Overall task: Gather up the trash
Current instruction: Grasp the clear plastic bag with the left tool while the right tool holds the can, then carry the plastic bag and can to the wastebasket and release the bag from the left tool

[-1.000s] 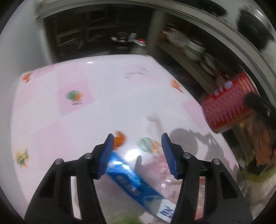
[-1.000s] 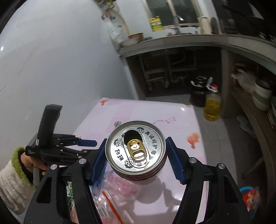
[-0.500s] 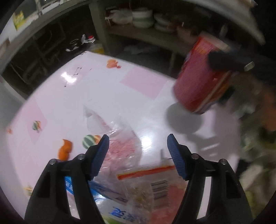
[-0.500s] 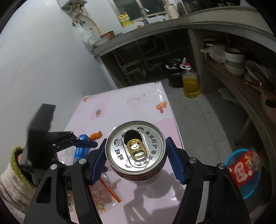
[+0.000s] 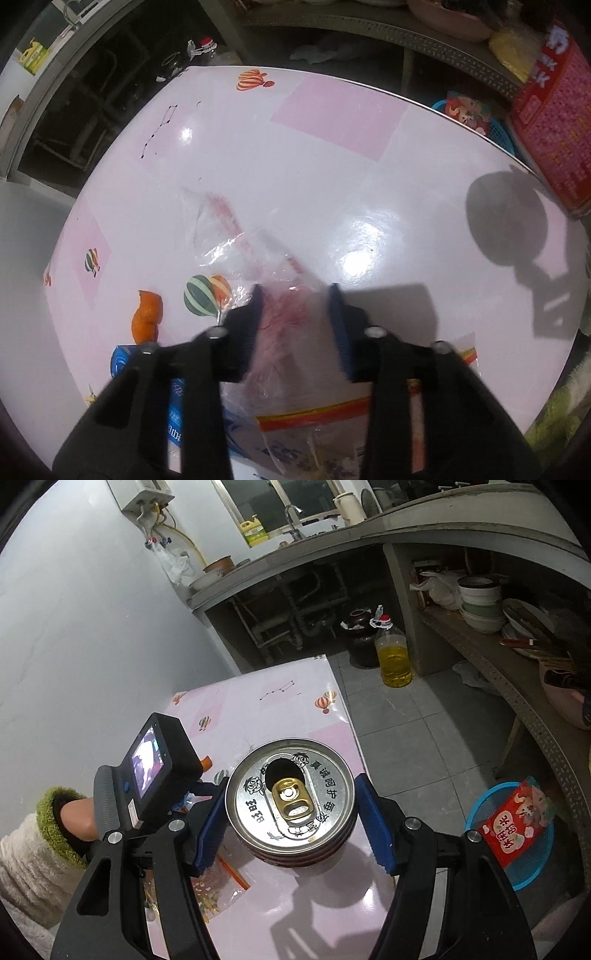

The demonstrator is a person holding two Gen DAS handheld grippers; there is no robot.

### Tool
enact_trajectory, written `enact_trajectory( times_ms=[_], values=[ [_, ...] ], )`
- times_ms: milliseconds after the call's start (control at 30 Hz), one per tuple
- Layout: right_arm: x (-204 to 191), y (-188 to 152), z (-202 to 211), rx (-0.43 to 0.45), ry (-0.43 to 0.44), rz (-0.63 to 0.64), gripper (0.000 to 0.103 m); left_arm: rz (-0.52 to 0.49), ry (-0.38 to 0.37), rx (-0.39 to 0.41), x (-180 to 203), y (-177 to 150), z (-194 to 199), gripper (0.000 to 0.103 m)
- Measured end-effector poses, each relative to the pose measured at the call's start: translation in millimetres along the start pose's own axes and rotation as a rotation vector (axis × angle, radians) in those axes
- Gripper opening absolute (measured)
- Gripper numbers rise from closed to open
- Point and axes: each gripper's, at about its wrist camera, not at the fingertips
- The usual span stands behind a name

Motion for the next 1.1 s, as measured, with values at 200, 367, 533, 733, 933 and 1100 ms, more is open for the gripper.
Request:
enact_trajectory(
  times_ms=[200, 367, 533, 733, 933, 1100],
  values=[
    [9, -2, 8, 0.019, -0.001, -0.020, 0.064, -0.035, 0.049, 0.039, -1, 3, 4, 0.015],
    [15, -4, 13, 0.033, 0.001, -0.032, 0.064, -0.039, 0.134, 0.096, -7, 8, 21, 0.012],
    [20, -4, 18, 0.044, 0.003, -0.042, 0.064, -0.053, 0.281, 0.180, -9, 11, 50, 0.011],
    [24, -4, 25, 0.062, -0.001, -0.055, 0.064, -0.065, 0.421, 0.294, -9, 19, 92, 0.011],
    [33, -5, 36, 0.087, -0.008, -0.070, 0.064, -0.063, 0.467, 0.395, 1, 25, 130, 0.011],
    [43, -5, 46, 0.105, -0.018, -0.086, 0.064, -0.047, 0.453, 0.468, 14, 30, 155, 0.011]
  ],
)
Point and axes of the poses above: each gripper's, at about its wrist camera, not at the fingertips, and z roughly against the way its jaws point, x to its right, y to its top, and after that the axes turned 4 degrees about -y, right-handed
